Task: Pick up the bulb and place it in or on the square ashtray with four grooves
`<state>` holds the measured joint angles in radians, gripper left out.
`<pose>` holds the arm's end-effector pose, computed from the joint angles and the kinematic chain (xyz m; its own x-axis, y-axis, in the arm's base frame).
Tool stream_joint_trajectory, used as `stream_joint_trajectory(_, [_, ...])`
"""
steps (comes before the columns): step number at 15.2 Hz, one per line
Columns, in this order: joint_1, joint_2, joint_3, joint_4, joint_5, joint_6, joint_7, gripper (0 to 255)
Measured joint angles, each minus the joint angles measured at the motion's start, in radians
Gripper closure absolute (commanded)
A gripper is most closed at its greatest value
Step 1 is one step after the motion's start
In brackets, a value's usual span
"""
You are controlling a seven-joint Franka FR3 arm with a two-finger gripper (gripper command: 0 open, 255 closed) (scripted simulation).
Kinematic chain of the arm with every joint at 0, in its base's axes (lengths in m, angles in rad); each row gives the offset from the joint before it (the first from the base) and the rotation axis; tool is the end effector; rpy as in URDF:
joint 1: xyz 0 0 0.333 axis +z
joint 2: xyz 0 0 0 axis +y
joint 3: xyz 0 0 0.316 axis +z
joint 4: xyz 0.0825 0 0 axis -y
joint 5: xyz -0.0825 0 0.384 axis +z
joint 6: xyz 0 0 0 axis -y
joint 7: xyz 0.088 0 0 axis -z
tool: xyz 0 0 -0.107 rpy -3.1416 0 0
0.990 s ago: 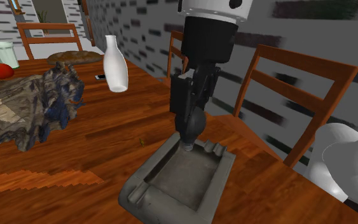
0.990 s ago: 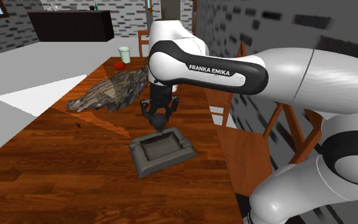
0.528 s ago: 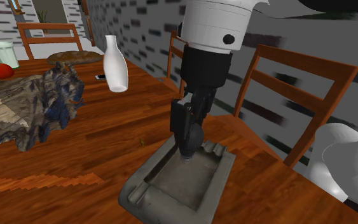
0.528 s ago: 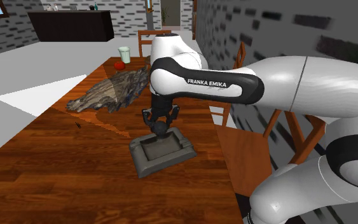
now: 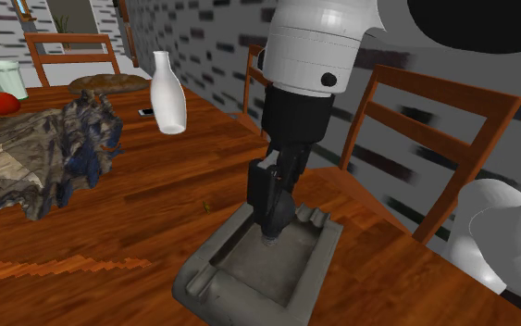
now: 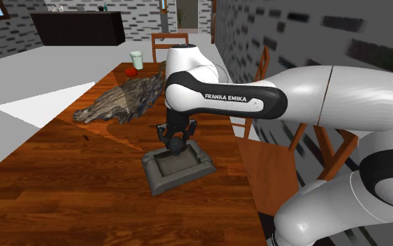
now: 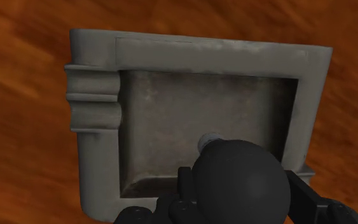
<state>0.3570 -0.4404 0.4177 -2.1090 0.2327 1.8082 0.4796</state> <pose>0.2834 0.3444 0.5852 0.9731 0.2200 0.0690 0.2262 -0.9689 -0.1000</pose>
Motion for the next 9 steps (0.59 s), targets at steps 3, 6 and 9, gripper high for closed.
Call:
stream_joint_trajectory(3, [0.0,0.0,0.0,0.0,0.0,0.0,0.0,0])
stream_joint_trajectory(6, [0.0,0.0,0.0,0.0,0.0,0.0,0.0,0])
stream_joint_trajectory(9, [-0.001,0.003,-0.001,0.017,-0.002,-0.014,0.003,0])
